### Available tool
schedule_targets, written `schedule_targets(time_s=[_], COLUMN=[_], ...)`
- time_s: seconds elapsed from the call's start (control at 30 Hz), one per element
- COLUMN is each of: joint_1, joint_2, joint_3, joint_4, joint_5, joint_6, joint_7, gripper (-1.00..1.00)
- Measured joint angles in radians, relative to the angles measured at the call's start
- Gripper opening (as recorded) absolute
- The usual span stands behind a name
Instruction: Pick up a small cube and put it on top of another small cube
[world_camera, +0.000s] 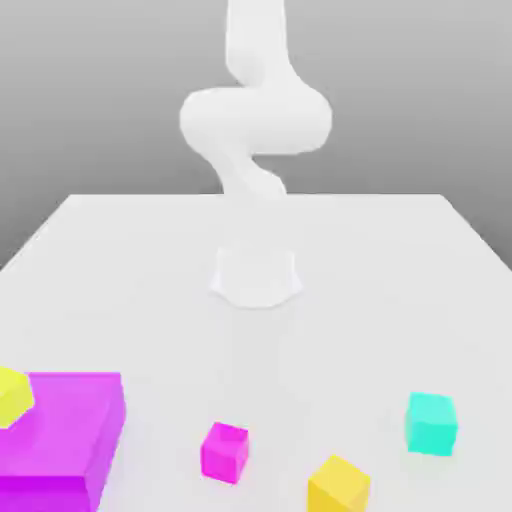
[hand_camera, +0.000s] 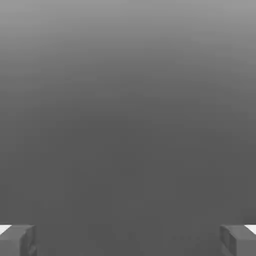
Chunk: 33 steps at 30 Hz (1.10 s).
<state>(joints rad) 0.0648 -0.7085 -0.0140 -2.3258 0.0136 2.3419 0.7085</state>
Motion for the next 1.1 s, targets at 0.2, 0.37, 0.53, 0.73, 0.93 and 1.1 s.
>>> schedule_targets(time_s=[0.2,0.37,0.53,0.73,0.93,1.1], joint_1=[0.145,0.246,0.318,0.407,0.438,0.442], joint_2=[0.224,0.406,0.587,0.802,1.018,1.076], joint_3=[-0.020,-0.014,0.019,0.057,0.047,0.041], joint_4=[-0.063,-0.114,-0.165,-0.228,-0.226,-0.216], joint_5=[0.039,0.069,0.080,0.017,-0.052,-0.057], joint_6=[0.102,0.185,0.268,0.370,0.520,0.566], joint_7=[-0.229,-0.412,-0.583,-0.732,-0.755,-0.751], gripper=[0.00,0.00,0.00,0.00,0.00,-1.00])
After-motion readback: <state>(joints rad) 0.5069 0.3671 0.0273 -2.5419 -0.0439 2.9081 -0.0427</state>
